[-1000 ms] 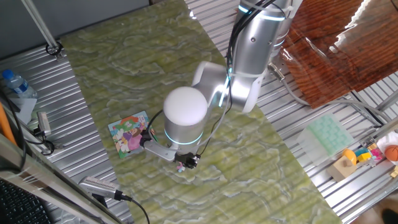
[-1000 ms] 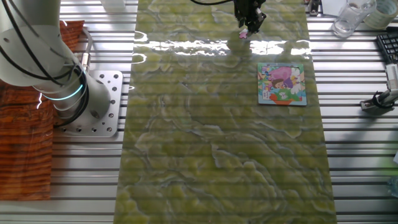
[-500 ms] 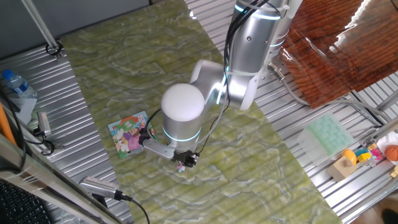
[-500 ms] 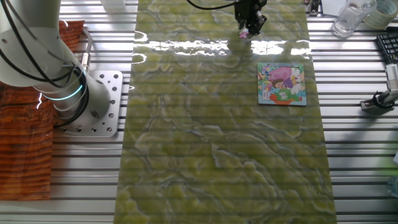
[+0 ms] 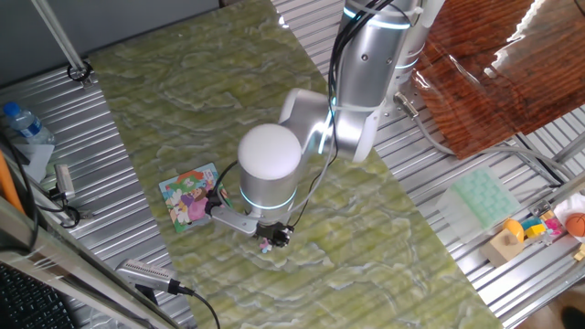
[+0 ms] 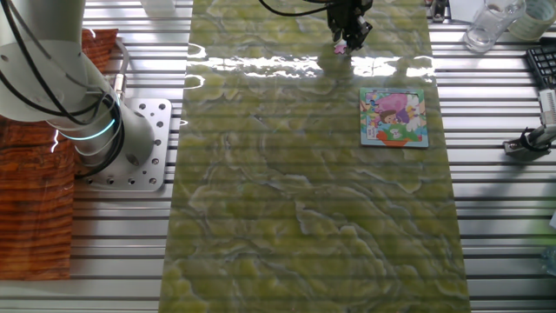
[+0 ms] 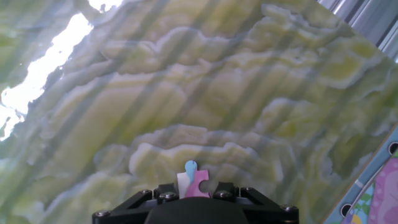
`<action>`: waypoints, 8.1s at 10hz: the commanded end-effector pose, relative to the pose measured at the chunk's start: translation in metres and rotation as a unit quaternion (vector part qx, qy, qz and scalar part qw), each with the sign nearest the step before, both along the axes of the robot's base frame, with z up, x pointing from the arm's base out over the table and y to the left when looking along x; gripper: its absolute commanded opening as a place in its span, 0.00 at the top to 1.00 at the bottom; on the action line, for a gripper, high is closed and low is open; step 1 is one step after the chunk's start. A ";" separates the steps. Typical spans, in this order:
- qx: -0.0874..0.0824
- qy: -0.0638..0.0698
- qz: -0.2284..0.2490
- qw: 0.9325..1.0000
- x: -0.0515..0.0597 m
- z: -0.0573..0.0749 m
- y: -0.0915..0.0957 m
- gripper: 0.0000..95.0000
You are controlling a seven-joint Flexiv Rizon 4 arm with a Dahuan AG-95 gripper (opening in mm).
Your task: Assemble one piece of a puzzle
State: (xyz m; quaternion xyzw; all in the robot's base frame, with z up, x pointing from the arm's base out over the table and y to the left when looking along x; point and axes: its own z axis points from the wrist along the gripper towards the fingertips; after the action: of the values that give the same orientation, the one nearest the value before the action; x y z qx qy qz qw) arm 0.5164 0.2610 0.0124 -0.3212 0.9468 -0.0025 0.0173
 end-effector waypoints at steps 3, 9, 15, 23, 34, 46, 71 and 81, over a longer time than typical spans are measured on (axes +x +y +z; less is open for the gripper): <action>0.001 -0.001 0.004 1.000 0.000 -0.001 0.000 0.60; 0.000 0.000 0.007 1.000 0.000 -0.002 0.002 0.60; -0.001 0.000 0.005 1.000 -0.001 -0.003 0.004 0.60; 0.001 -0.004 0.006 1.000 -0.001 -0.008 0.003 0.60; -0.002 -0.008 0.015 1.000 -0.002 0.003 -0.002 1.00; 0.008 -0.013 0.169 0.985 0.018 0.029 -0.097 1.00; 0.010 0.015 0.301 0.953 0.029 0.043 -0.126 1.00; 0.006 0.011 0.316 0.949 0.025 0.043 -0.135 1.00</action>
State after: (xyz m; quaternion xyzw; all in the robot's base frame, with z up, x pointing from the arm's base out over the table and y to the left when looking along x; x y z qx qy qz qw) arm 0.5432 0.1277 0.0539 -0.5940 0.8043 0.0144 0.0058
